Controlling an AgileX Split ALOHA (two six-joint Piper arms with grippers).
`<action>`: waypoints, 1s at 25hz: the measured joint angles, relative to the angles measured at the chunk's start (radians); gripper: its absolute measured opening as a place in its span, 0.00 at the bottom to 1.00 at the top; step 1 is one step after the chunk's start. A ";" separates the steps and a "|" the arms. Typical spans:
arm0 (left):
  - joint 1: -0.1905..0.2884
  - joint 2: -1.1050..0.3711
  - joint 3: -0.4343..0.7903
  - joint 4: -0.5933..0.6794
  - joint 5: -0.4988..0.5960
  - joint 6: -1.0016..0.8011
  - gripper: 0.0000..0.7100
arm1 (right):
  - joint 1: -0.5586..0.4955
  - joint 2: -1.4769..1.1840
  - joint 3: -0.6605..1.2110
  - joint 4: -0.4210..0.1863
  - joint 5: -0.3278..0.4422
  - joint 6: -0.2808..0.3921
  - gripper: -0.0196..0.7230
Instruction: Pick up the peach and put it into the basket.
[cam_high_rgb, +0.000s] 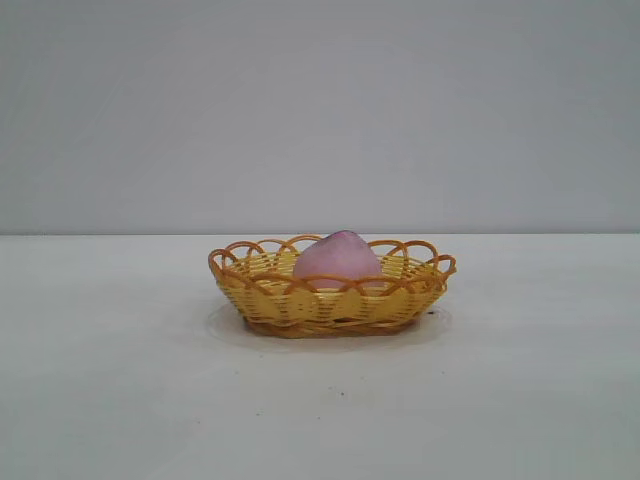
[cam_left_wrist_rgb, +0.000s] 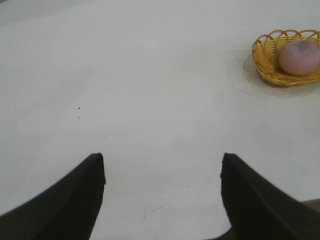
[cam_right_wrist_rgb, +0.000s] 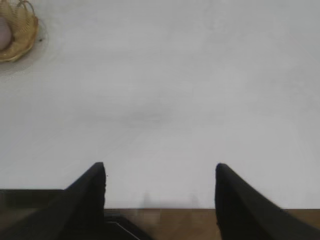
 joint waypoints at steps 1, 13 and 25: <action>0.000 0.000 0.000 0.000 0.000 0.000 0.68 | 0.000 -0.040 0.014 0.000 -0.011 0.000 0.58; 0.000 0.000 0.000 0.000 0.000 0.000 0.68 | 0.000 -0.262 0.051 -0.001 -0.060 0.000 0.58; 0.000 0.000 0.000 0.000 0.000 0.000 0.68 | 0.000 -0.262 0.051 -0.001 -0.063 0.000 0.58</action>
